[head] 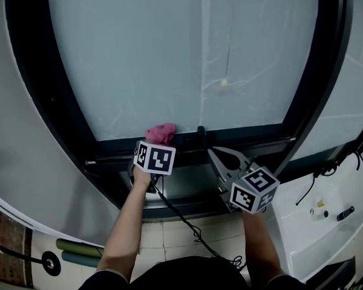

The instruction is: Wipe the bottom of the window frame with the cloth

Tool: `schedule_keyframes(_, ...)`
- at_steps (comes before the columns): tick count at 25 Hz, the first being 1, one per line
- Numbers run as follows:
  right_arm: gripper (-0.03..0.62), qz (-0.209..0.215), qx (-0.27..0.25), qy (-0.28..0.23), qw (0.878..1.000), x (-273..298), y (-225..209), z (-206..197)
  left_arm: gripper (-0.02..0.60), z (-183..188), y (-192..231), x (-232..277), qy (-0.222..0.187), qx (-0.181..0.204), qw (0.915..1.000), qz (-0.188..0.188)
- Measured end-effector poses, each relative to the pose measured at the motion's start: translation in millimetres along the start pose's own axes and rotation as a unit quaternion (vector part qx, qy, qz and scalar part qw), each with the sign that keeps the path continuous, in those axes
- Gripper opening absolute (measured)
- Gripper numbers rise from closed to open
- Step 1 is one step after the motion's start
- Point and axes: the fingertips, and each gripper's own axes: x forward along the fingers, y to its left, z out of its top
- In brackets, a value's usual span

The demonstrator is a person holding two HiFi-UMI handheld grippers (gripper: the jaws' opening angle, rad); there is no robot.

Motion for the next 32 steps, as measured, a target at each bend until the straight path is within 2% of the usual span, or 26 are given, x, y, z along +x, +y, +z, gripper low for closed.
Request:
schedule_keyframes(3, 0.0, -0.018, 0.001, -0.002, 1.0, -14, -13, 1, 0.081, 12, -29, 5, -0.006, 0.004, 0.9995, -0.03)
schedule_keyframes(7, 0.0, -0.038, 0.005, -0.004, 0.999, -30, -27, 0, 0.081, 20, -53, 9, -0.009, 0.019, 0.9986, -0.048)
schedule_keyframes(12, 0.0, -0.047, 0.006, -0.004, 0.999, -36, -33, 1, 0.08, 25, -63, 11, -0.012, 0.028, 0.998, -0.055)
schedule_keyframes(17, 0.0, -0.037, 0.004, -0.004, 0.999, -27, -26, 2, 0.081, 25, -62, 11, -0.012, 0.028, 0.9976, -0.062)
schedule_keyframes(24, 0.0, -0.021, 0.004, -0.004, 1.0, -9, -11, 3, 0.081, 13, -32, 5, -0.01, 0.023, 0.9988, -0.042)
schedule_keyframes(32, 0.0, 0.023, 0.007, -0.001, 1.0, 32, 24, -4, 0.081, -16, 36, -5, 0.008, 0.006, 0.9999, 0.006)
